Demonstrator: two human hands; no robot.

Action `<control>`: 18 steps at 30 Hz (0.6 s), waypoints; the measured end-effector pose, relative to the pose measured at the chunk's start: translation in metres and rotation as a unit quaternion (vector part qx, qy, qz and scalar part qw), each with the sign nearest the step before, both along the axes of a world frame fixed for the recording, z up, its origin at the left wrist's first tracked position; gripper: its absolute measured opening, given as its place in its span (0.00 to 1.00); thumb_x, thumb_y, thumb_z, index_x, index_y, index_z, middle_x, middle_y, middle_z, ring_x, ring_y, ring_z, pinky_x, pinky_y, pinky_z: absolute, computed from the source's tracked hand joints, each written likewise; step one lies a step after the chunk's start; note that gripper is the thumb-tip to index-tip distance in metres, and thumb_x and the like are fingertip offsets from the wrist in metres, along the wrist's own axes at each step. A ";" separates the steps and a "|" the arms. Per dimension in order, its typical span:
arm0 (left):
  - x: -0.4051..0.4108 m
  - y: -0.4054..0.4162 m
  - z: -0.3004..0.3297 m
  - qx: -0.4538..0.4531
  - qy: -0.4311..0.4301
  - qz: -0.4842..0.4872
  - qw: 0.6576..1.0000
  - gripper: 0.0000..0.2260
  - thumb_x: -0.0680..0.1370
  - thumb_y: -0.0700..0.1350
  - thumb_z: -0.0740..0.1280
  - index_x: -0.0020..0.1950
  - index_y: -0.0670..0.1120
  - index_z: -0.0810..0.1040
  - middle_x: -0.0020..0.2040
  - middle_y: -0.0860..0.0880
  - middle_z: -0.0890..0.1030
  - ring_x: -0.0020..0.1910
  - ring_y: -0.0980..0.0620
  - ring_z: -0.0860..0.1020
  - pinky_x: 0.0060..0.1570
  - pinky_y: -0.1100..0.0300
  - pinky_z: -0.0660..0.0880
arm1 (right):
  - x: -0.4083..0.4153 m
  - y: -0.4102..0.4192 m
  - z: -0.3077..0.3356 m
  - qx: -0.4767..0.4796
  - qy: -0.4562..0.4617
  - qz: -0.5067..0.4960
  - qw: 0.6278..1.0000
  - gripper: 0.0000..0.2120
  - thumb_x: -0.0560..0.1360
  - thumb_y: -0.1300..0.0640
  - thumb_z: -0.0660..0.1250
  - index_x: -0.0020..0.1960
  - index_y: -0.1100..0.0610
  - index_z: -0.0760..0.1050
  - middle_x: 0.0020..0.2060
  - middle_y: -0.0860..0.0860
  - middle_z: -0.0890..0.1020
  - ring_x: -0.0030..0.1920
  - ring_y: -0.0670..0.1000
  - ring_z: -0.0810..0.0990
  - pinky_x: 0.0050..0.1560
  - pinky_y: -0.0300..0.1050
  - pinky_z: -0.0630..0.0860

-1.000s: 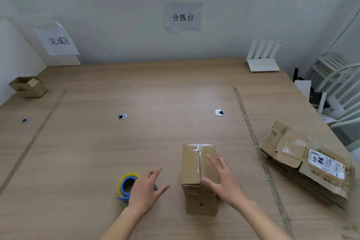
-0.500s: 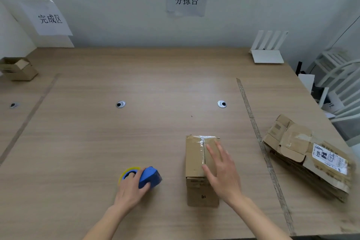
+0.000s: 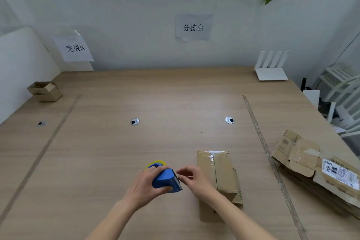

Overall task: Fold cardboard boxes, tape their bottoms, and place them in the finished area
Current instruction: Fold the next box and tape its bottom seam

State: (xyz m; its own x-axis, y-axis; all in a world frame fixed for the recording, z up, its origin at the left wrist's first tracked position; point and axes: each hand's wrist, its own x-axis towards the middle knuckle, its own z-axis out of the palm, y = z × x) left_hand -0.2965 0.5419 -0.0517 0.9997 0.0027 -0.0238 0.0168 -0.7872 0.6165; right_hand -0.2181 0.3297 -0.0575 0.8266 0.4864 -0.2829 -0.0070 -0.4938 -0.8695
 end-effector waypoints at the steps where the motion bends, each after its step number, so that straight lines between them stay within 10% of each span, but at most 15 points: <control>1: 0.001 -0.001 0.002 0.004 0.005 -0.005 1.000 0.27 0.70 0.68 0.69 0.67 0.62 0.74 0.57 0.65 0.77 0.54 0.62 0.74 0.55 0.65 0.71 | 0.000 -0.001 0.001 -0.009 -0.018 -0.024 1.000 0.07 0.77 0.56 0.72 0.55 0.52 0.84 0.46 0.43 0.85 0.48 0.40 0.83 0.55 0.38 0.80; 18: 0.047 -0.042 0.015 0.202 0.096 -0.104 0.969 0.31 0.69 0.77 0.56 0.65 0.62 0.74 0.50 0.58 0.83 0.44 0.54 0.79 0.42 0.58 0.72 | 0.017 -0.183 0.014 -0.117 0.057 -0.163 0.978 0.04 0.76 0.61 0.72 0.44 0.55 0.84 0.36 0.52 0.85 0.37 0.48 0.82 0.45 0.45 0.83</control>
State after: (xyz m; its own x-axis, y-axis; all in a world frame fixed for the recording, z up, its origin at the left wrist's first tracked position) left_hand -0.2493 0.5000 -0.0372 0.9571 -0.1504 -0.2477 -0.0845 -0.9625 0.2579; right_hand -0.2012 0.1465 -0.0435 0.8839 0.1139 -0.4537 -0.2868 -0.6343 -0.7180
